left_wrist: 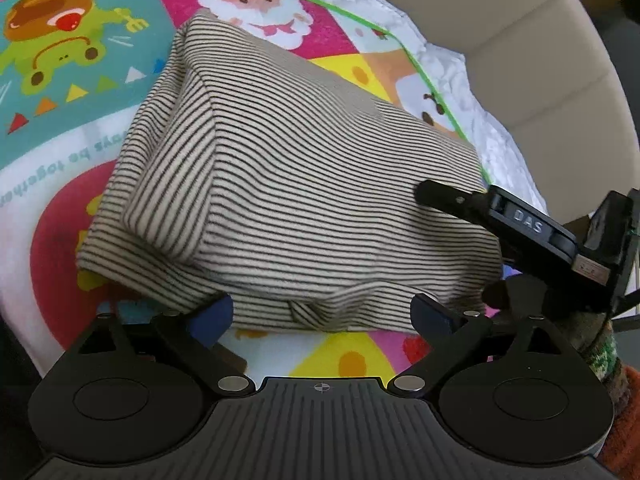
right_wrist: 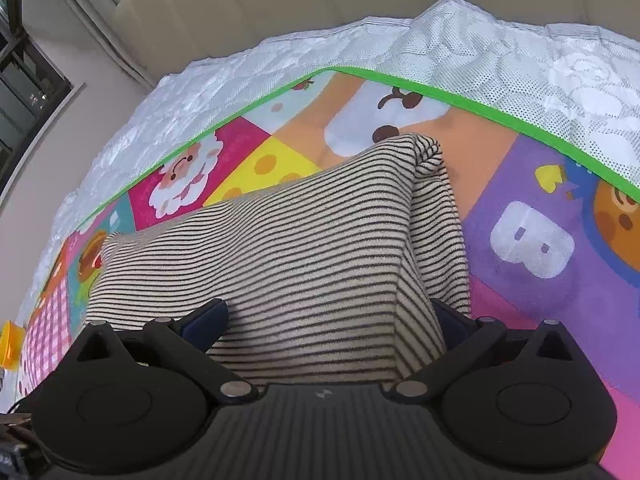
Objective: Fold clothes
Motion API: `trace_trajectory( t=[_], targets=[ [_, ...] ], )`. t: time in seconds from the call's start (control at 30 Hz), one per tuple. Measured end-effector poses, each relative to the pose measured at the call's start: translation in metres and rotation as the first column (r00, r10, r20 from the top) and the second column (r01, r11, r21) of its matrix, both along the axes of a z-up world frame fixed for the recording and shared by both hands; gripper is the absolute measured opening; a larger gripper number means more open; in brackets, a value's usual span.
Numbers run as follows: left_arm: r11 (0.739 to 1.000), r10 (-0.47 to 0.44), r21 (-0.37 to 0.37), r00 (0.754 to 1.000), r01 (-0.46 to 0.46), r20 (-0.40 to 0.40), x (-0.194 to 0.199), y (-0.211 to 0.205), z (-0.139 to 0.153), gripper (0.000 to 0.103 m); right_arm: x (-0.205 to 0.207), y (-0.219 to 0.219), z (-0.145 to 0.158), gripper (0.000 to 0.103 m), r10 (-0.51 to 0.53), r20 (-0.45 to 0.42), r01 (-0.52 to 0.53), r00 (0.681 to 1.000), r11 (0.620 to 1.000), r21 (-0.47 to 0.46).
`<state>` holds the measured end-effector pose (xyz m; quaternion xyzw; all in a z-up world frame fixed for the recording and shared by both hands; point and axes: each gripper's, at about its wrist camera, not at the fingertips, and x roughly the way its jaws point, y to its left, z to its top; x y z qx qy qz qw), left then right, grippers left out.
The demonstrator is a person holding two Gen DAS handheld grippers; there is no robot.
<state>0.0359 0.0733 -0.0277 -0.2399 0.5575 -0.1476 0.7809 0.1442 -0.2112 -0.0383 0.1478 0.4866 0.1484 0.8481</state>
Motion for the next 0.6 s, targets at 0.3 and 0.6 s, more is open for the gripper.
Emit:
trace_trajectory(
  t=[0.3, 0.6],
  targets=[
    [0.996, 0.069, -0.051, 0.996, -0.072, -0.051, 0.004, 0.015, -0.012, 0.099, -0.015, -0.003, 0.054, 0.103, -0.038, 0.123, 0.03, 0.992, 0.997, 0.068],
    [0.987, 0.103, -0.113, 0.992, -0.111, -0.07, 0.008, 0.018, -0.02, 0.101, 0.001, 0.019, 0.007, 0.103, 0.014, 0.006, -0.014, 1.0, 0.998, 0.059]
  ],
)
